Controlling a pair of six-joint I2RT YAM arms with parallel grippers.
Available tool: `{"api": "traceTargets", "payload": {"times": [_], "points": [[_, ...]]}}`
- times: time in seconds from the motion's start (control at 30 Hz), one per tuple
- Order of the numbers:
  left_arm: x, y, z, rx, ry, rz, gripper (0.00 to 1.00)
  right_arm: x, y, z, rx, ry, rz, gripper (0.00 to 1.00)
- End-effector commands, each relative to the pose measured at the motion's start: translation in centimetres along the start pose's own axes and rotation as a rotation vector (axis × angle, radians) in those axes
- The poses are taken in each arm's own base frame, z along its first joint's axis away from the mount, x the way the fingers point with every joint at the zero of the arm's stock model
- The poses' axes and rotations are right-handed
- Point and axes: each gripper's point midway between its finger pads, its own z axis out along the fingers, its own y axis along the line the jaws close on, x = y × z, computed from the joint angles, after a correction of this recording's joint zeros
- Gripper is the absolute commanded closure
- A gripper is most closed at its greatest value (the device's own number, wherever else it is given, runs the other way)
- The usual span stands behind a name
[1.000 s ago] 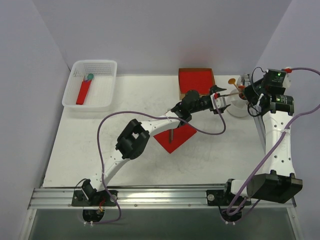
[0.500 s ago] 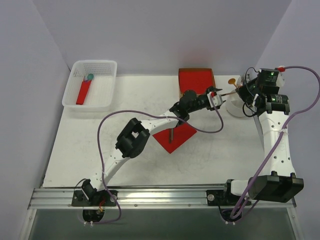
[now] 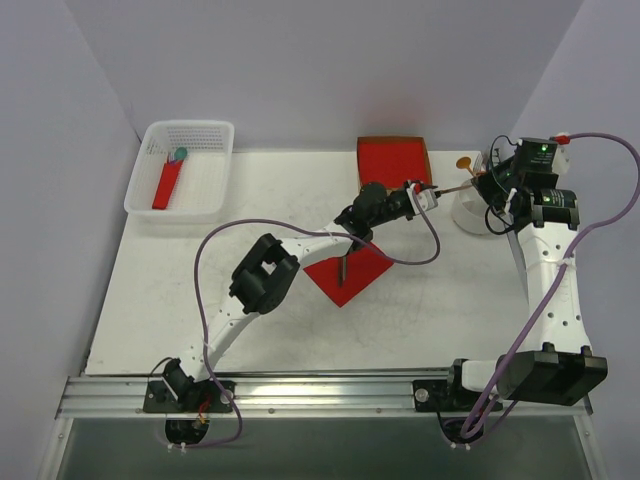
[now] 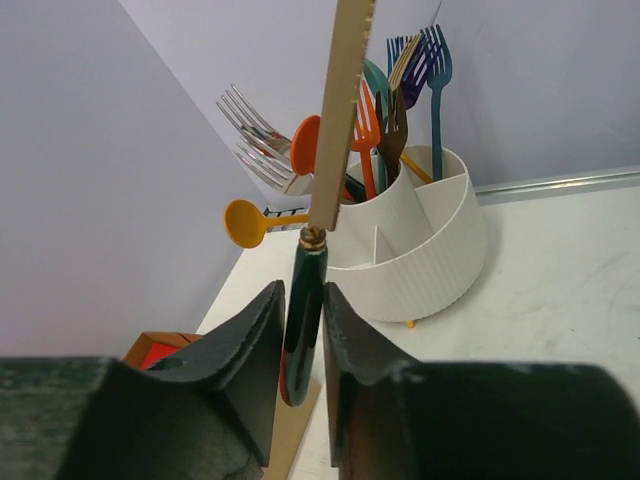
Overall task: Place the utensils on the paper napkin and roll it up
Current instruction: Place the utensils on the napkin.
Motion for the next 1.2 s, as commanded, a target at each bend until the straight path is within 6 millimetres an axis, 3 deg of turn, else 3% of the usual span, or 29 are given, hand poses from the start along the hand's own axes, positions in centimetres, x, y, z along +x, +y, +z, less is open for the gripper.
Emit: {"api": "traceTargets", "payload": {"times": [0.0,0.07,0.2,0.27,0.3,0.37,0.4,0.47,0.5,0.53,0.6,0.73,0.77,0.8,0.87,0.97,1.1,1.17], "points": [[-4.6,1.9,0.4,-0.030,-0.098,0.034,0.72,-0.5,0.4,-1.0,-0.022,-0.035,0.005,1.00],[-4.6,1.7,0.4,-0.024,-0.099,0.031,0.75,-0.5,0.3,-0.9,-0.021,-0.034,0.006,1.00],[-5.3,1.6,0.2,-0.006,-0.112,0.039,0.94,-0.4,0.4,-0.8,-0.022,-0.032,0.005,1.00],[-5.6,1.4,0.1,0.001,-0.119,0.041,0.98,-0.5,0.5,-0.8,-0.030,-0.034,0.006,0.99],[-5.9,1.3,0.0,0.002,-0.119,0.037,0.98,-0.5,0.8,-0.8,-0.043,-0.033,0.000,0.79],[-6.0,1.0,-0.4,0.010,-0.116,0.032,0.97,-0.5,1.3,-0.8,-0.071,-0.028,-0.008,0.57],[-6.4,0.9,-0.8,-0.001,-0.125,0.008,0.98,-0.7,1.5,-0.9,-0.082,-0.034,-0.007,0.38],[-6.8,1.0,-1.4,-0.025,-0.136,-0.017,0.98,-1.6,1.9,-1.1,-0.095,-0.059,-0.003,0.32],[-8.1,1.5,-1.9,-0.045,-0.165,-0.038,0.98,-2.1,2.0,-1.3,-0.096,-0.074,0.001,0.31],[-7.1,1.0,-2.6,-0.053,-0.140,-0.070,0.98,-2.9,2.1,-1.6,-0.100,-0.098,0.004,0.30],[-8.3,1.7,-3.5,-0.096,-0.138,-0.163,0.98,-3.8,2.0,-2.0,-0.096,-0.133,0.014,0.30],[-7.7,2.1,-5.0,-0.142,0.030,-0.473,0.98,-5.0,1.5,-2.3,-0.079,-0.179,0.015,0.30],[-6.2,1.2,-5.7,-0.142,0.133,-0.527,0.97,-4.9,1.2,-2.2,-0.071,-0.178,0.013,0.31],[-7.1,1.8,-6.3,-0.195,0.157,-0.597,0.98,-4.8,1.0,-2.0,-0.067,-0.181,0.011,0.31],[-6.4,1.9,-7.5,-0.248,0.243,-0.676,0.98,-4.7,0.9,-2.0,-0.077,-0.184,0.002,0.32],[-3.6,1.7,-11.2,-0.380,0.439,-0.894,0.98,-3.6,-0.1,-0.8,-0.063,-0.155,-0.023,0.34],[-2.9,0.1,-14.6,-0.321,0.464,-1.203,0.97,-1.7,-2.2,0.8,-0.027,-0.111,-0.071,0.39],[-3.7,0.4,-15.5,-0.312,0.437,-1.221,0.97,-1.4,-2.3,0.9,-0.046,-0.111,-0.093,0.41]]}}
